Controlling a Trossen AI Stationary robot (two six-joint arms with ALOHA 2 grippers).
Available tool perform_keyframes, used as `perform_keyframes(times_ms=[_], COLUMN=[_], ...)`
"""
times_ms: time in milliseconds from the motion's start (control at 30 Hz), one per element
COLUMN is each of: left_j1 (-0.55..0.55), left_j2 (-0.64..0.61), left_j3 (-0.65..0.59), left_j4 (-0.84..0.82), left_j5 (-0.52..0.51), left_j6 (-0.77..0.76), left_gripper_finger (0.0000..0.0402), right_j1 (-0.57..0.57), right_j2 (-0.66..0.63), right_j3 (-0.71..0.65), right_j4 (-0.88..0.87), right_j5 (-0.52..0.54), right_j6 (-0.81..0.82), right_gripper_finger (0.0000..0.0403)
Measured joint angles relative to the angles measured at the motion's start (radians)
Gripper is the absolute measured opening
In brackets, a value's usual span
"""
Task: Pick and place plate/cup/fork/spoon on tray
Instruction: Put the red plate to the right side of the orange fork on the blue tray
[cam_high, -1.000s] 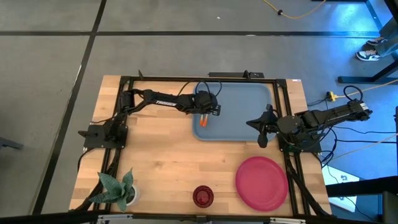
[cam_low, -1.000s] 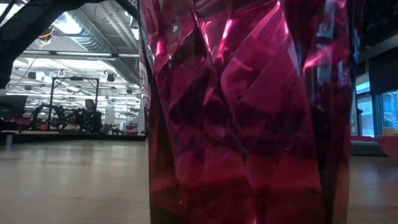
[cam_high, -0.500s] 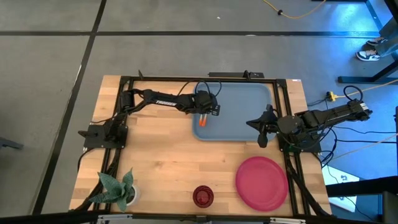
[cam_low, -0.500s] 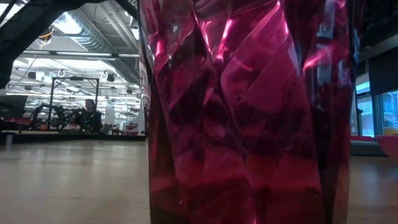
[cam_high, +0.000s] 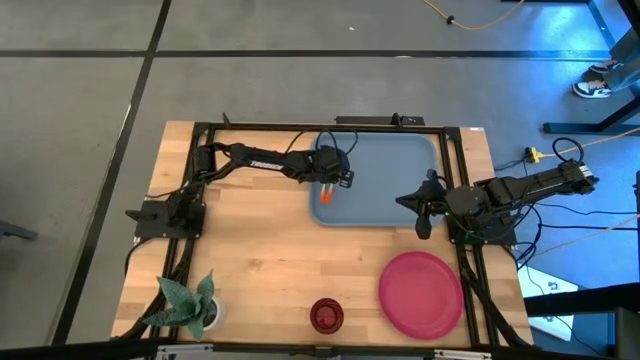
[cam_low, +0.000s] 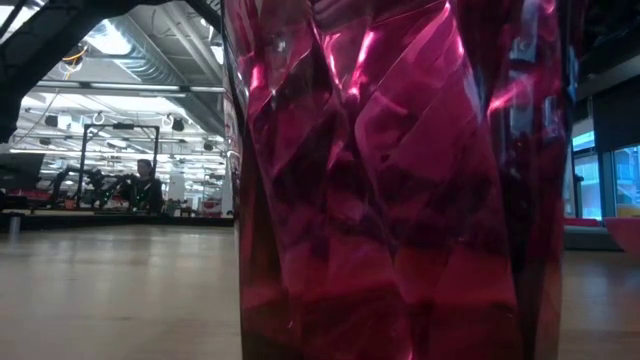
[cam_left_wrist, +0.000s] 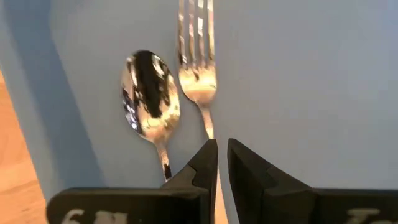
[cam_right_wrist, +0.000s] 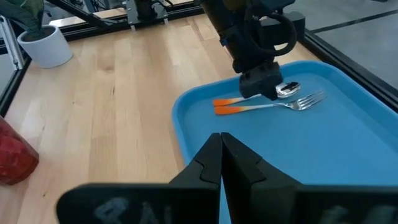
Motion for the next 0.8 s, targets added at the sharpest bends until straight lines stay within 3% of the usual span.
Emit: perform_keyframes(times_ms=[433, 800], left_j1=[-0.079, -0.223], left_j2=[-0.279, -0.444], left_j3=[0.003, 0.001], left_j4=[-0.018, -0.294], left_j5=[0.064, 0.079], left_j6=[0.457, 0.695], left_gripper_finger=[0.0026, 0.0027], right_j1=[0.000, 0.000], right_j2=[-0.050, -0.055], right_j3=[0.000, 0.006], right_j4=[0.068, 0.055], right_j5=[-0.052, -0.051], right_j6=[-0.075, -0.037], right_gripper_finger=[0.0007, 0.0007])
